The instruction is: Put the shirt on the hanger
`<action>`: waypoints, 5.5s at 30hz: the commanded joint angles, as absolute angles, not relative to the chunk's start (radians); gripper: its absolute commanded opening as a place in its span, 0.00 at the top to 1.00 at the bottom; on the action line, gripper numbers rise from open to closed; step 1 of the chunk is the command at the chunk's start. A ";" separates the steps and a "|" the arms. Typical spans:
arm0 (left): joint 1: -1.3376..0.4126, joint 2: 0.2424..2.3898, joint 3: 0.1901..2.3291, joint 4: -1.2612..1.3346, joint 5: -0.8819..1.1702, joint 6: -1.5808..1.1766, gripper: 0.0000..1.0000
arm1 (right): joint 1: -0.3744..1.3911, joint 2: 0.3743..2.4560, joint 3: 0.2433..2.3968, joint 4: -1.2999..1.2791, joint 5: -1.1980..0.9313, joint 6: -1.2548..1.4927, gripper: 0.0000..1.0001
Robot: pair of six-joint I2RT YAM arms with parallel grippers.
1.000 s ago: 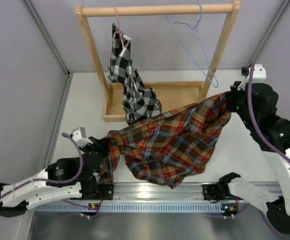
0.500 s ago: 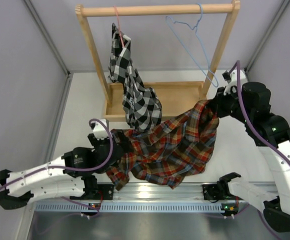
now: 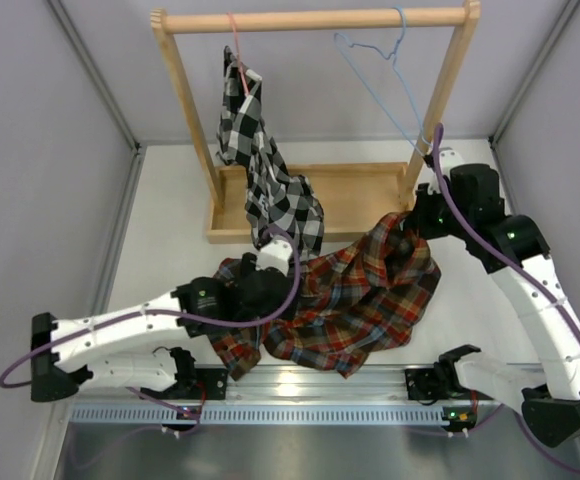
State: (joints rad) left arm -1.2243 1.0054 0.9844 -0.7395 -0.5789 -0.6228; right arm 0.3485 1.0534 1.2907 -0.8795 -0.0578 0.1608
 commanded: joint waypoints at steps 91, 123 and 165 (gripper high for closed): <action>-1.266 1.669 1.436 -0.491 -0.532 -0.661 0.53 | 0.439 0.957 1.092 -0.644 -0.043 0.356 1.00; -1.258 1.396 1.307 -0.492 -0.456 -0.629 1.00 | 0.440 0.970 1.120 -0.649 -0.161 0.255 0.56; -1.210 1.410 1.236 -0.494 -0.301 -0.617 1.00 | 0.212 1.488 2.019 -0.792 -0.327 -0.169 0.70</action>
State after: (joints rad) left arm -1.2133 1.4227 1.2415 -0.5011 -0.3107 -0.6334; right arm 0.2340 1.4883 1.9659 -0.8528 -0.2237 -0.1574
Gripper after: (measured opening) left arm 0.033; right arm 0.327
